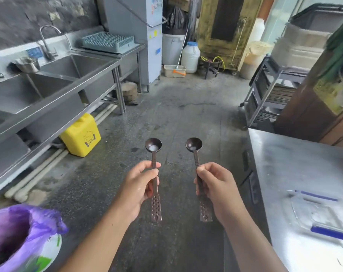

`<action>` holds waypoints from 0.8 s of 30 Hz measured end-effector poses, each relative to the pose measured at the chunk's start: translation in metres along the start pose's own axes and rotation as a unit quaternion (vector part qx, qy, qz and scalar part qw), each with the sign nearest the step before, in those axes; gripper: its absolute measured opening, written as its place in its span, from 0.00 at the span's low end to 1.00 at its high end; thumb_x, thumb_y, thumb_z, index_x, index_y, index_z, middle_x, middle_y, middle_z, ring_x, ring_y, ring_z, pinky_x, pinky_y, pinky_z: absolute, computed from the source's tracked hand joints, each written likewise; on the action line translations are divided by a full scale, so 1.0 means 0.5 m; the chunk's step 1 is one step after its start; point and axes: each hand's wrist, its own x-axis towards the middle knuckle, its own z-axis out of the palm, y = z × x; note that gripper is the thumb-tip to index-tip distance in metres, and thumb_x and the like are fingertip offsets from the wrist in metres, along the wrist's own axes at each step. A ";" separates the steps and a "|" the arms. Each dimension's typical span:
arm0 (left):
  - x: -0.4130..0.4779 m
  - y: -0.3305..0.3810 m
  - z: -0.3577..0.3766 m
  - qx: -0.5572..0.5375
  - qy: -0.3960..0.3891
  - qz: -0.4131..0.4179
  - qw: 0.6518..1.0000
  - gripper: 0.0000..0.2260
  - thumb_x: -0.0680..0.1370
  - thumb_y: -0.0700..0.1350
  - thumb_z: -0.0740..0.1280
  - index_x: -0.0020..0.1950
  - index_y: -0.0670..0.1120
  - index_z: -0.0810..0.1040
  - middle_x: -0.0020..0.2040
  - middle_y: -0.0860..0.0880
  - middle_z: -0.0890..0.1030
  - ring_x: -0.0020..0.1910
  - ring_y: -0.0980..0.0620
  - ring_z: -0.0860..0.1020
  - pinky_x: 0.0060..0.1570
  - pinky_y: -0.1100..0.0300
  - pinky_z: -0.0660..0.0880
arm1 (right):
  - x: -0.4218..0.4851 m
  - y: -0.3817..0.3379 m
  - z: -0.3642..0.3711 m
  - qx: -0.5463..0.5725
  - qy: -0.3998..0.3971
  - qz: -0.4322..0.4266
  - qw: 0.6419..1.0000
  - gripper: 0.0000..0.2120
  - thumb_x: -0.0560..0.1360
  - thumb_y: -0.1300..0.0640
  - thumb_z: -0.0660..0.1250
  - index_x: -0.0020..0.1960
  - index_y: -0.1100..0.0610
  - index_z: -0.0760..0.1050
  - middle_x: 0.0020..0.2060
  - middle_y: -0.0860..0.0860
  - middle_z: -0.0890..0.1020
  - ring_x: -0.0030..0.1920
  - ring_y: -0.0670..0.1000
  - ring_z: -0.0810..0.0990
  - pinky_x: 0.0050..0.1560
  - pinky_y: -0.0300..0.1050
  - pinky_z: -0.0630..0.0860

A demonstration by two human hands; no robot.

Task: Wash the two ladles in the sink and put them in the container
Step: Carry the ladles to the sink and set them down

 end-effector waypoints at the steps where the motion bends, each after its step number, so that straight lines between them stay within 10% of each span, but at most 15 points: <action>1: 0.018 0.009 -0.027 -0.008 0.010 0.003 1.000 0.08 0.80 0.38 0.62 0.52 0.47 0.80 0.31 0.49 0.77 0.29 0.53 0.72 0.33 0.59 0.67 | 0.022 -0.002 0.030 0.000 -0.011 -0.002 1.000 0.08 0.77 0.60 0.67 0.38 0.57 0.76 0.30 0.55 0.79 0.30 0.51 0.74 0.38 0.50 0.69; 24: 0.341 0.120 -0.386 -0.099 0.240 0.040 0.965 0.10 0.79 0.36 0.63 0.49 0.45 0.82 0.30 0.46 0.76 0.26 0.52 0.72 0.25 0.62 0.70 | 0.492 -0.006 0.467 0.006 -0.252 0.048 0.966 0.07 0.72 0.52 0.68 0.36 0.50 0.78 0.31 0.53 0.79 0.32 0.51 0.73 0.36 0.47 0.70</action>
